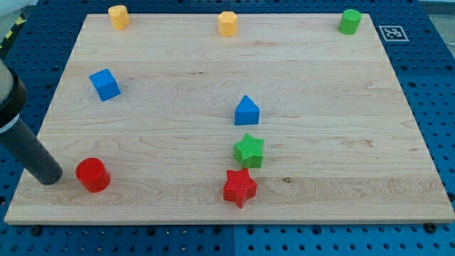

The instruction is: Slide the red circle towards right

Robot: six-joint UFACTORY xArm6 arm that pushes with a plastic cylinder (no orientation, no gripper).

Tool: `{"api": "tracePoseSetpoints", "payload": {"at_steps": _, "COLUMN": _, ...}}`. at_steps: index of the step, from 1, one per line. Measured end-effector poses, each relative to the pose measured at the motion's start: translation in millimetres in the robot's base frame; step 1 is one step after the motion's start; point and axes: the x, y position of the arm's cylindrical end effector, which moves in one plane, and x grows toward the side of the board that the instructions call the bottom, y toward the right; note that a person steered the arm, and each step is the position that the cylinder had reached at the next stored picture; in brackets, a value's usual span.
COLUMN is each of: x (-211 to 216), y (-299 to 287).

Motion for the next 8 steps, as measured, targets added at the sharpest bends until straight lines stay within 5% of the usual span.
{"api": "tracePoseSetpoints", "payload": {"at_steps": 8, "x": 33, "y": 114}}
